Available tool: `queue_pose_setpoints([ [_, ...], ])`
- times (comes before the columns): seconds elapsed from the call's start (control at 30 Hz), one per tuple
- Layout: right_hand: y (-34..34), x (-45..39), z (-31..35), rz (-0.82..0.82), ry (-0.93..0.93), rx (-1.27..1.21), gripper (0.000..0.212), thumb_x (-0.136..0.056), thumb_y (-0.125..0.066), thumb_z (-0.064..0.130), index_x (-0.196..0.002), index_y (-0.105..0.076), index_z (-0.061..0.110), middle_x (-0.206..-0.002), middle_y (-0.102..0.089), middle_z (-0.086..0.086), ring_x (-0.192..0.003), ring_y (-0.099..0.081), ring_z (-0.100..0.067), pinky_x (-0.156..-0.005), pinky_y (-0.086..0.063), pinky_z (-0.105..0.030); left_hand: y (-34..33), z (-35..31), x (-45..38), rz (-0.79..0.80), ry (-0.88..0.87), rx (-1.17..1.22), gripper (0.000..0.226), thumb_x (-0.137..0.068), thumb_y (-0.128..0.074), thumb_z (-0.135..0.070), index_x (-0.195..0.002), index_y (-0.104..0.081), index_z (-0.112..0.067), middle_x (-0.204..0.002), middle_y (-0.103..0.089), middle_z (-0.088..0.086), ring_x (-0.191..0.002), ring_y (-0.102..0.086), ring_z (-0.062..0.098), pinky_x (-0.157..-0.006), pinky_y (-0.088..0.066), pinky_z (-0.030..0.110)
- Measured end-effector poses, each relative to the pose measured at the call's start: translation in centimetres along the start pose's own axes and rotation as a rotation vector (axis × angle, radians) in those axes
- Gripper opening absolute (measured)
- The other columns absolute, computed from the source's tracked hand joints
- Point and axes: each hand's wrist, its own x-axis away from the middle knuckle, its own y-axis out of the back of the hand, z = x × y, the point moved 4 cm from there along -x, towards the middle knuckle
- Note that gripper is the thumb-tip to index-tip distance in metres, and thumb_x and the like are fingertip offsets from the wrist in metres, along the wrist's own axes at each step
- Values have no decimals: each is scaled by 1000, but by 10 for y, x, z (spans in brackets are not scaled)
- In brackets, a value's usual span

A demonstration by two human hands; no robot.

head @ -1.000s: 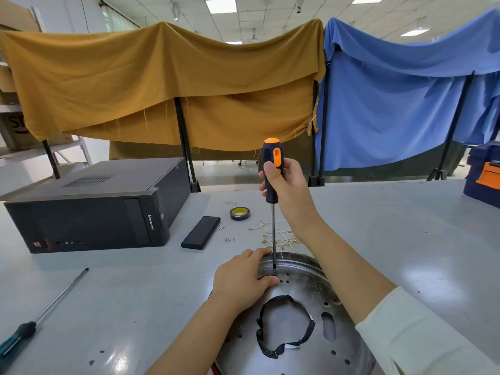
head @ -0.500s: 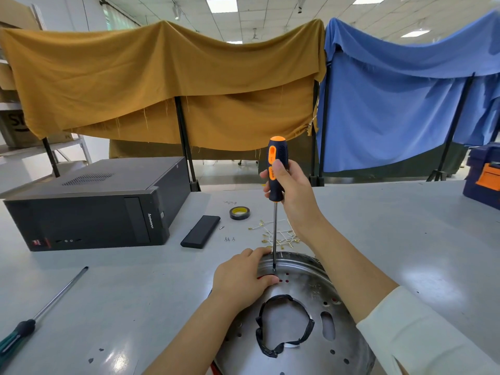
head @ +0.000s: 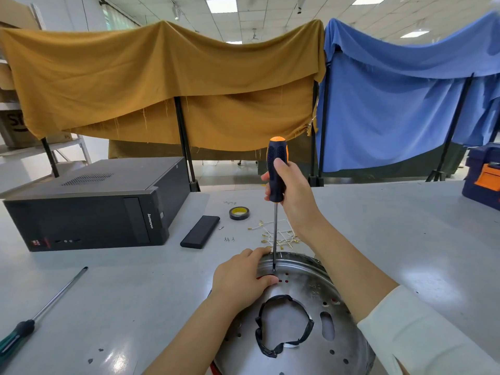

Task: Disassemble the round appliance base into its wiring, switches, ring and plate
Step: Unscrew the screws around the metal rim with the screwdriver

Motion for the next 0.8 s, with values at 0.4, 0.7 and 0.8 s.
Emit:
queue_pose_setpoints([
  [0.4,-3,1,2,20,-30,5,16,-98,-45,30,-109,-49,18,-89,-58,-2,-68,-55,-10,-65,-49,-26,1,-1,1,3,0,-7,58,-83,-48,-64,-135,-31,-44,-127,-49,-15,-117,-49,11,-82,-41,28],
  [0.7,-3,4,2,-12,15,48,34,-92,-57,25,-114,-34,12,-83,-52,-6,-60,-51,-8,-59,-51,-21,1,-1,1,-2,-4,-3,57,-83,-48,-63,-134,-32,-45,-124,-50,-14,-115,-50,11,-82,-42,28],
  [0.8,-2,2,1,9,-2,45,21,-96,-50,27,-110,-43,13,-88,-55,-6,-66,-54,-10,-62,-51,-24,1,-1,1,0,-8,-6,57,-83,-48,-63,-134,-32,-44,-124,-51,-14,-115,-50,12,-82,-42,28],
])
